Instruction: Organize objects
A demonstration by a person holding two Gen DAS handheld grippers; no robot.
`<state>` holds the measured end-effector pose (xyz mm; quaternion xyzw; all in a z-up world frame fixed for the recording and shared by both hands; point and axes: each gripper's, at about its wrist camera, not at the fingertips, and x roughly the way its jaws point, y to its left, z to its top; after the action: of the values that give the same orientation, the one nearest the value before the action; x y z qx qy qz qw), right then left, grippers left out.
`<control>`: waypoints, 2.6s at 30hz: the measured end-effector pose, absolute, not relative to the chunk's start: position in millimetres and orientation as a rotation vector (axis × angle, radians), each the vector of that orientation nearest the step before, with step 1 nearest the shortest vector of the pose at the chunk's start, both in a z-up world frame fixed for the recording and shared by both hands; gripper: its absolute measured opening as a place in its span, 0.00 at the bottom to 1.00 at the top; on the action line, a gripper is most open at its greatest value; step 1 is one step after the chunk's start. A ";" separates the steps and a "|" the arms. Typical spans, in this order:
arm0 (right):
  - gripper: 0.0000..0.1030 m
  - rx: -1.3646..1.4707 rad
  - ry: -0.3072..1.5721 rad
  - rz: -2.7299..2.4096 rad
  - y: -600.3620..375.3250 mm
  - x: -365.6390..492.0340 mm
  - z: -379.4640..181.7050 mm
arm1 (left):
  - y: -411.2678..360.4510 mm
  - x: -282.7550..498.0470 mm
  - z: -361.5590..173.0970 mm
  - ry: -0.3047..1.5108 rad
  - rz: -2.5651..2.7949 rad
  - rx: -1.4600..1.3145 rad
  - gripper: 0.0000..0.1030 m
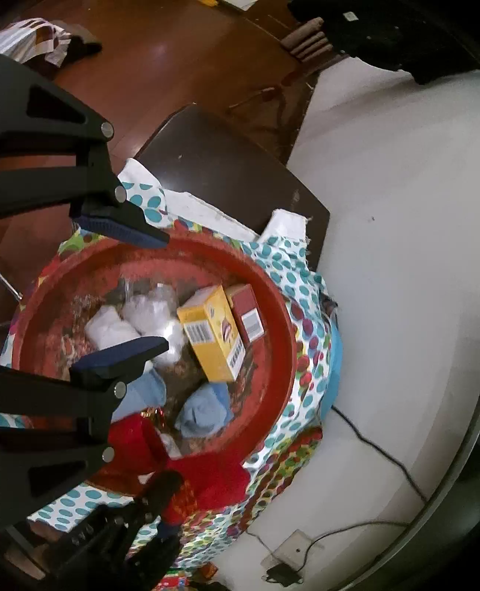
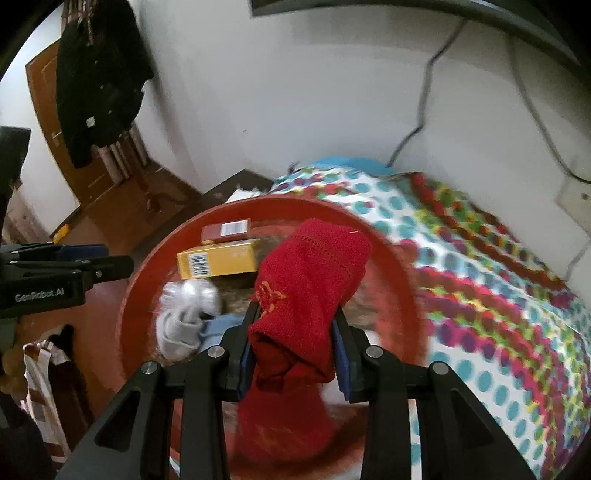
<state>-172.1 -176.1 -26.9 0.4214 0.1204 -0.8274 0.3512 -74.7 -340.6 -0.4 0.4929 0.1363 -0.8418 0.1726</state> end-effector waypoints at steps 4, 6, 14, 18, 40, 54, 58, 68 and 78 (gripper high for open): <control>0.32 1.121 0.342 -2.100 -200.2 -172.3 -41.5 | -356.6 -74.1 -12.4 0.401 -2.339 1.419 0.50; 0.32 1.135 0.348 -2.087 -208.4 -172.7 -48.1 | -362.4 -74.2 -18.0 0.437 -2.335 1.434 0.50; 0.33 1.169 0.367 -2.074 -221.7 -175.4 -64.9 | -358.4 -78.7 -29.7 0.402 -2.330 1.468 0.50; 0.37 1.170 0.363 -2.069 -221.0 -173.1 -65.6 | -349.3 -82.7 -29.9 0.373 -2.358 1.476 0.50; 0.89 1.145 0.275 -2.171 -130.3 -103.8 -14.6 | -286.9 -76.8 -7.6 0.385 -2.460 1.527 0.50; 0.89 1.319 0.308 -2.180 -105.5 -92.0 -34.6 | -241.5 -73.5 -26.3 0.273 -2.418 1.637 0.50; 0.89 1.318 0.395 -2.219 -108.8 -88.3 -33.0 | -236.2 -70.6 -30.0 0.271 -2.414 1.663 0.50; 0.90 1.347 0.387 -2.187 -108.8 -87.1 -40.6 | -231.2 -65.6 -38.6 0.206 -2.375 1.688 0.50; 0.91 1.381 0.424 -2.174 -113.1 -86.2 -43.0 | -225.6 -58.9 -29.9 0.138 -2.432 1.594 0.50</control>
<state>-86.2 -113.1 -43.0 0.5106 0.1569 -0.8037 0.2623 -58.9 -225.6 -29.9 0.5439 0.0472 -0.8299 0.1149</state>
